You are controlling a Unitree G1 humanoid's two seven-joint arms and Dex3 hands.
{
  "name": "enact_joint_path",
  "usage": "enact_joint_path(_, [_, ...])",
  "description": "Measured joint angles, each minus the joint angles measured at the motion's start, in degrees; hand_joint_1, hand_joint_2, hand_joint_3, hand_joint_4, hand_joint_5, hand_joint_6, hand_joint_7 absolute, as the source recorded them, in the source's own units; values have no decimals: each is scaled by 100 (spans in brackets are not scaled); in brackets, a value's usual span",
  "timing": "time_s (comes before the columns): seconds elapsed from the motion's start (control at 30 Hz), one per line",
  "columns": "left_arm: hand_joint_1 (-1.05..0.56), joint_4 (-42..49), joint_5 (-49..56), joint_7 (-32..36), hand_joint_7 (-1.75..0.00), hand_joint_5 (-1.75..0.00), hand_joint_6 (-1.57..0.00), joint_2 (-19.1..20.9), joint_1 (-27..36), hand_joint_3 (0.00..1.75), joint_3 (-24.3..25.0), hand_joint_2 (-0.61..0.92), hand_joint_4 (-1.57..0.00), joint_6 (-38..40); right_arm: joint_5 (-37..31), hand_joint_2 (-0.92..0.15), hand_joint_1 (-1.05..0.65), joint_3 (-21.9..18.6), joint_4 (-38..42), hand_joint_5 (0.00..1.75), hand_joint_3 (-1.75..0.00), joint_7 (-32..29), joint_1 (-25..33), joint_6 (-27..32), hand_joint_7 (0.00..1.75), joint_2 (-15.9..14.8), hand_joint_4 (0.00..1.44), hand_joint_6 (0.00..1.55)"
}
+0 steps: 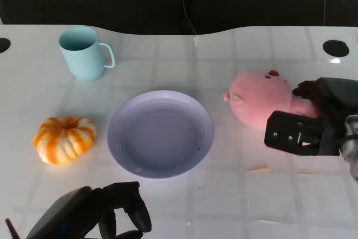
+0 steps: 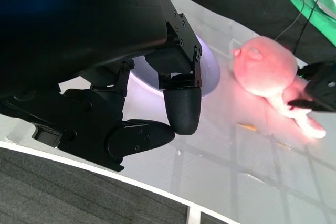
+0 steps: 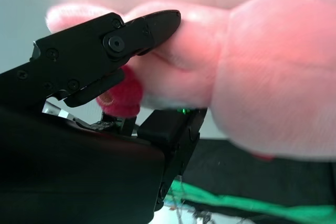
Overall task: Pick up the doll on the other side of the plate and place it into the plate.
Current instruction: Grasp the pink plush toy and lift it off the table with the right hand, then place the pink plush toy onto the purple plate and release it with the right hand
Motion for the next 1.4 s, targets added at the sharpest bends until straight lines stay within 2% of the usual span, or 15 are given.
enact_joint_path(0.03, [-28,31,0,0,-131,-175,-63,0,-5,67,0,76,-65,-37,52,-87,-25,-82,-50,171,-27,-64,36,-28,106,-6,79,89])
enact_joint_path(0.07, [-27,52,0,0,-130,-175,-63,0,-8,67,0,76,-64,-52,93,-83,-26,-139,-117,172,-33,-102,65,-37,109,-24,77,85])
enact_joint_path(0.1, [-28,69,0,0,-130,-175,-63,0,-11,67,1,75,-65,-59,138,-71,-25,-181,-203,174,-55,-129,85,-55,125,-50,79,81])
enact_joint_path(0.17, [-28,98,2,0,-128,-175,-64,0,-19,66,1,76,-64,-84,177,-57,-25,-288,-390,174,-81,-150,104,-73,145,-89,82,76])
enact_joint_path(0.23, [-29,129,7,1,-127,-175,-64,0,-24,65,1,76,-64,-102,238,-53,-25,-391,-595,175,-90,-149,115,-78,152,-123,84,74])
enact_joint_path(0.33, [-28,173,13,1,-126,-175,-64,-1,-31,62,-1,78,-63,-111,371,-47,-25,-515,-914,175,-105,-135,145,-125,171,-163,88,69])
enact_joint_path(0.47, [-28,199,20,1,-125,-174,-65,-7,-38,60,-16,79,-63,-140,421,-39,-24,-595,-1324,175,-118,-116,166,-224,174,-177,89,70])
enact_joint_path(0.67, [-28,201,115,5,-124,-172,-66,-47,-53,58,-87,79,-63,-142,512,-36,-23,-605,-1722,175,-119,90,164,-258,175,-131,90,69])
enact_joint_path(0.9, [-26,168,271,58,-123,-168,-67,-144,-33,59,-164,78,-63,-109,507,-38,-25,-558,-1906,175,-114,321,-33,-324,169,121,91,70])
enact_joint_path(1.03, [-26,133,266,58,-122,-165,-68,-214,-11,59,-183,77,-64,-67,499,-39,-25,-428,-2026,175,-112,548,-245,-339,169,339,92,71])
enact_joint_path(1.13, [-26,109,270,60,-122,-165,-68,-237,3,59,-200,77,-64,-66,480,-45,-27,-308,-2031,175,-103,653,-355,-380,161,538,92,73])
enact_joint_path(1.23, [-25,67,321,70,-122,-165,-68,-240,19,60,-224,76,-64,-66,478,-47,-26,-172,-2028,175,-100,732,-424,-401,164,761,90,72])
enact_joint_path(1.3, [-25,42,326,74,-122,-165,-68,-250,30,60,-240,76,-63,-66,467,-46,-26,-80,-2003,175,-96,779,-464,-421,140,911,87,79])
enact_joint_path(1.33, [-25,30,326,79,-122,-165,-68,-254,42,60,-246,76,-63,-66,465,-46,-26,-27,-1971,175,-94,810,-498,-428,136,978,86,80])
enact_joint_path(1.4, [-25,6,331,91,-122,-165,-68,-265,75,60,-260,76,-63,-66,464,-48,-25,77,-1892,175,-91,883,-583,-437,148,1099,87,78])
